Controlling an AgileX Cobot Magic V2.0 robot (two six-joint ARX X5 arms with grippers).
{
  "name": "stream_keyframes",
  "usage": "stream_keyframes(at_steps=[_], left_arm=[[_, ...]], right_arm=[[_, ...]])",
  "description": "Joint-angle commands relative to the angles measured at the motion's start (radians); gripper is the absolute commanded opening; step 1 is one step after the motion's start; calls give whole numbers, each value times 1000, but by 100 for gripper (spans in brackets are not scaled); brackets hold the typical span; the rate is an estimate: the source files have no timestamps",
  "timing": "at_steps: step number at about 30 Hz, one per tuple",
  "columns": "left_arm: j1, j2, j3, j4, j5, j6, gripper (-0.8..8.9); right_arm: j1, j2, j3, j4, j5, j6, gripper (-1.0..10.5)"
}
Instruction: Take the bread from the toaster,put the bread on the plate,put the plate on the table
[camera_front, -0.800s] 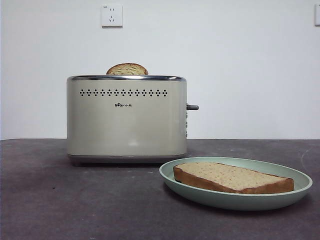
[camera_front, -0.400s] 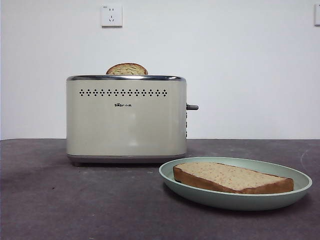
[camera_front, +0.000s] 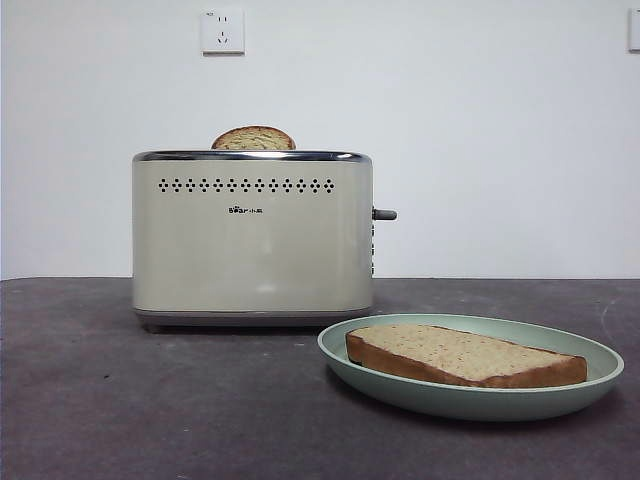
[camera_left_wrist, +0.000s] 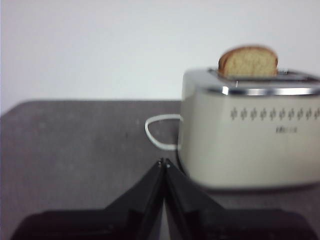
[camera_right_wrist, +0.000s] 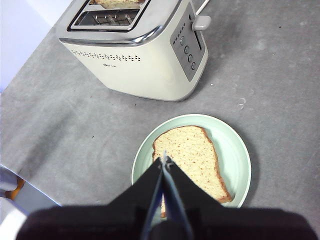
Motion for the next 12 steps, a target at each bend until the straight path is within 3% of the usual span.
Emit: stream_keyframes(at_steps=[1,5,12], left_arm=[[8,-50,-51,-33,-3,-48,-4],[11,-50,-51,-168,-40,-47,-4],[11,-50,-51,-168,-42,-11,-4]], right_arm=[[1,0,-1,2,3,-9,1],[1,0,-1,2,3,-9,1],[1,2,-1,2,3,-9,1]])
